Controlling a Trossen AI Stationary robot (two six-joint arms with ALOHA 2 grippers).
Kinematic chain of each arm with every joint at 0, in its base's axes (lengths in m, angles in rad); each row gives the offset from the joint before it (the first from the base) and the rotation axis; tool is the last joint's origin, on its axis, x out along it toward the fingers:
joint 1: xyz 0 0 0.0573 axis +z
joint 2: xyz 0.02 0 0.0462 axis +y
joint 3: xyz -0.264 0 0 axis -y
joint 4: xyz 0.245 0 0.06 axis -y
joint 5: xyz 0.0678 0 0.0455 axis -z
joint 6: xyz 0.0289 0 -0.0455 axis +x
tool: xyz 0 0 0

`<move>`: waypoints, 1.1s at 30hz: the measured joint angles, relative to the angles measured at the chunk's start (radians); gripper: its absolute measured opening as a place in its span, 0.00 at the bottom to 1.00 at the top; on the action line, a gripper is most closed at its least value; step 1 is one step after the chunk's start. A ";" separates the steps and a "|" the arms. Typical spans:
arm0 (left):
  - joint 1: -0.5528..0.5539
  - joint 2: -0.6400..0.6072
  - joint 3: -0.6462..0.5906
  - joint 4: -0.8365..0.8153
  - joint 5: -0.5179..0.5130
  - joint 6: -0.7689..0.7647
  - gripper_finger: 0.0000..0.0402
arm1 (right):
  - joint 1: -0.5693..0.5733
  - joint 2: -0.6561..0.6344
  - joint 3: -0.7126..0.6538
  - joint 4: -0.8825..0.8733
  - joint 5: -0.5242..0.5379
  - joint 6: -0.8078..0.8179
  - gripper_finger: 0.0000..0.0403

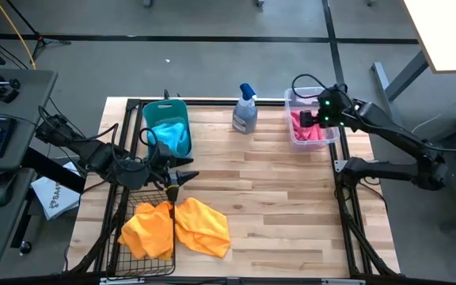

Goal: Sort microfiber towel by color & place in baskets
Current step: Put the yellow towel in the basket

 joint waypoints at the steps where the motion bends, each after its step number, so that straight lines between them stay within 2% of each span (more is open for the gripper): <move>1: 0.000 0.000 0.000 0.000 -0.002 0.000 0.57 | 0.018 -0.016 0.000 0.022 -0.050 0.005 0.76; 4: 0.000 0.000 0.000 0.000 -0.002 0.000 0.57 | 0.139 -0.042 0.002 0.110 -0.167 0.041 0.77; 7: 0.000 0.000 0.000 -0.002 -0.003 0.001 0.57 | 0.343 -0.032 0.001 0.212 -0.186 0.112 0.77; 12: 0.001 0.000 0.000 -0.002 -0.039 0.019 0.57 | 0.724 0.089 0.001 0.528 -0.018 0.152 0.77; 16: 0.001 0.000 0.000 -0.002 -0.059 0.019 0.57 | 0.932 0.271 0.001 0.736 0.068 0.105 0.77; 20: 0.001 0.001 0.000 -0.001 -0.059 0.019 0.57 | 1.039 0.485 0.001 0.854 0.078 0.083 0.77; 24: 0.001 0.001 0.000 -0.001 -0.059 0.016 0.57 | 1.091 0.682 0.029 0.939 0.050 0.075 0.77; 29: 0.001 0.001 0.000 -0.001 -0.057 0.008 0.57 | 1.118 0.885 0.214 0.845 0.050 -0.016 0.77; 33: 0.001 0.001 0.000 0.000 -0.051 0.000 0.57 | 1.129 1.021 0.393 0.708 0.122 -0.150 0.77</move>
